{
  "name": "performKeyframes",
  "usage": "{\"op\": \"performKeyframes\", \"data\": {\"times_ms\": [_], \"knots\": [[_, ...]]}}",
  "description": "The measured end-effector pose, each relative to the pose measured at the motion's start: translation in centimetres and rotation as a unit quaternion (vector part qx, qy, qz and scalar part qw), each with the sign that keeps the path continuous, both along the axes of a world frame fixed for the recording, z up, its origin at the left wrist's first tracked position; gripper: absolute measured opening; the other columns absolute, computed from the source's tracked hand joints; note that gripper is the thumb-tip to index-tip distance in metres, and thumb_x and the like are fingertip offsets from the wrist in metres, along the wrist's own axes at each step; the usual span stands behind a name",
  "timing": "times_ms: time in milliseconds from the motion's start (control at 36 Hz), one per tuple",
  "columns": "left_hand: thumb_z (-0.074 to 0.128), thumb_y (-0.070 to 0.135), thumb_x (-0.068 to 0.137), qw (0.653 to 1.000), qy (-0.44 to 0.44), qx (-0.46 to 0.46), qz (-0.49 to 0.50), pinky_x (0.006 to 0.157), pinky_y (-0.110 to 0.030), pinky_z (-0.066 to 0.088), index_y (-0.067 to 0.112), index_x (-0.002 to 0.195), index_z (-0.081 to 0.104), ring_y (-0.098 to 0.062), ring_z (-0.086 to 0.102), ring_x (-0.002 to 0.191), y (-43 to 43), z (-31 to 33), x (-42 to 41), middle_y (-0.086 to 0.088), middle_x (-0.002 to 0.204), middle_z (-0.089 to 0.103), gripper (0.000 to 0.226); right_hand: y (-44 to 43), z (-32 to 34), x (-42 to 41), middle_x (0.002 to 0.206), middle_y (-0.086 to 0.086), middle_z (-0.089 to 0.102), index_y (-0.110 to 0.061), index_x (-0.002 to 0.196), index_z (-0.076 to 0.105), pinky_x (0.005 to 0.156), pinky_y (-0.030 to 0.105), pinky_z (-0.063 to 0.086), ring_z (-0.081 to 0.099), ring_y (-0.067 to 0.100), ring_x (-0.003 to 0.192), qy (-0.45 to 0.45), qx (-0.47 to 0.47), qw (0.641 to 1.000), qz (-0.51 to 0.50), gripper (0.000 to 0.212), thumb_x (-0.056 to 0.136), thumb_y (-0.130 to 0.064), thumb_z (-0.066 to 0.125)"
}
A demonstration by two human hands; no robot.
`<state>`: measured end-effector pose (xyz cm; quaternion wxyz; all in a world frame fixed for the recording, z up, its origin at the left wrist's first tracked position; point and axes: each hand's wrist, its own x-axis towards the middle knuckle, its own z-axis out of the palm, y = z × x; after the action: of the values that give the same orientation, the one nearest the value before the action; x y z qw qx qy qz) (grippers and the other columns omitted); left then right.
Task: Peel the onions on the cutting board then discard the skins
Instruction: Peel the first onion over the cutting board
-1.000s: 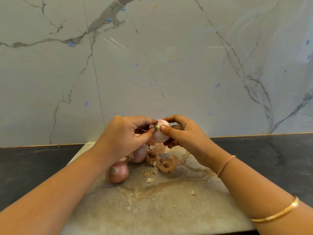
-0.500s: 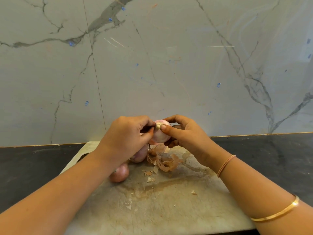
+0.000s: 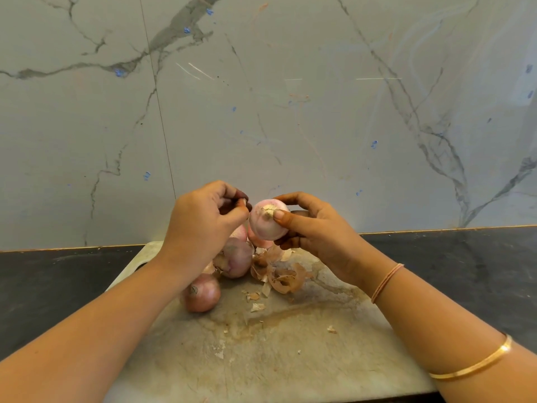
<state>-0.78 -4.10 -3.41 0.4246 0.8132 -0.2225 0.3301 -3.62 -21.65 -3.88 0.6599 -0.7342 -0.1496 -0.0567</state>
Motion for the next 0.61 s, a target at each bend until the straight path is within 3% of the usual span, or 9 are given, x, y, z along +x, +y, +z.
{"op": "performKeyframes", "data": {"times_ms": [139, 306, 417, 500, 611], "knots": [[0.065, 0.010, 0.085, 0.999, 0.035, -0.022, -0.033, 0.074, -0.030, 0.058, 0.031, 0.082, 0.064, -0.007, 0.069, 0.076, 0.1, -0.1, 0.0, 0.008, 0.081, 0.072, 0.022, -0.1, 0.1, 0.1, 0.103, 0.011, 0.066, -0.018, 0.116, 0.055, 0.074, 0.027, 0.056, 0.064, 0.020, 0.083, 0.001, 0.010, 1.000, -0.014, 0.023, 0.093, -0.022, 0.060], [0.069, 0.018, 0.084, 0.995, -0.004, 0.034, -0.092, 0.058, -0.016, 0.055, 0.021, 0.097, 0.064, 0.003, 0.068, 0.072, -0.5, 0.1, -1.2, 0.016, 0.087, 0.069, 0.014, 0.0, 0.1, 0.0, 0.104, 0.013, 0.066, -0.020, 0.111, 0.053, 0.075, 0.029, 0.058, 0.066, 0.022, 0.086, -0.005, 0.004, 1.000, -0.011, 0.020, 0.092, -0.020, 0.061], [0.072, 0.013, 0.082, 0.992, -0.069, 0.089, -0.061, 0.066, -0.015, 0.055, 0.016, 0.097, 0.069, -0.003, 0.069, 0.079, -0.4, -0.1, -0.9, 0.005, 0.090, 0.072, 0.015, 0.0, 0.0, 0.1, 0.106, 0.013, 0.066, -0.021, 0.111, 0.051, 0.078, 0.033, 0.059, 0.067, 0.027, 0.090, -0.003, -0.007, 1.000, -0.013, 0.021, 0.092, -0.021, 0.061], [0.072, 0.012, 0.082, 0.988, -0.092, 0.113, -0.046, 0.067, -0.018, 0.057, 0.012, 0.094, 0.070, -0.009, 0.069, 0.082, -0.4, -0.1, -0.8, 0.000, 0.094, 0.073, 0.012, 0.1, 0.0, 0.0, 0.101, 0.010, 0.067, -0.020, 0.110, 0.050, 0.074, 0.030, 0.059, 0.068, 0.024, 0.082, -0.009, -0.030, 0.999, -0.020, 0.023, 0.091, -0.025, 0.062], [0.064, 0.025, 0.081, 0.988, -0.093, 0.122, -0.018, 0.064, -0.029, 0.058, 0.012, 0.090, 0.069, -0.011, 0.068, 0.079, -0.4, -0.2, -0.7, 0.002, 0.089, 0.072, 0.017, 0.3, 0.0, -0.1, 0.101, 0.010, 0.067, -0.021, 0.108, 0.049, 0.070, 0.027, 0.059, 0.069, 0.020, 0.077, -0.022, -0.060, 0.998, -0.021, 0.022, 0.092, -0.027, 0.062]]}}
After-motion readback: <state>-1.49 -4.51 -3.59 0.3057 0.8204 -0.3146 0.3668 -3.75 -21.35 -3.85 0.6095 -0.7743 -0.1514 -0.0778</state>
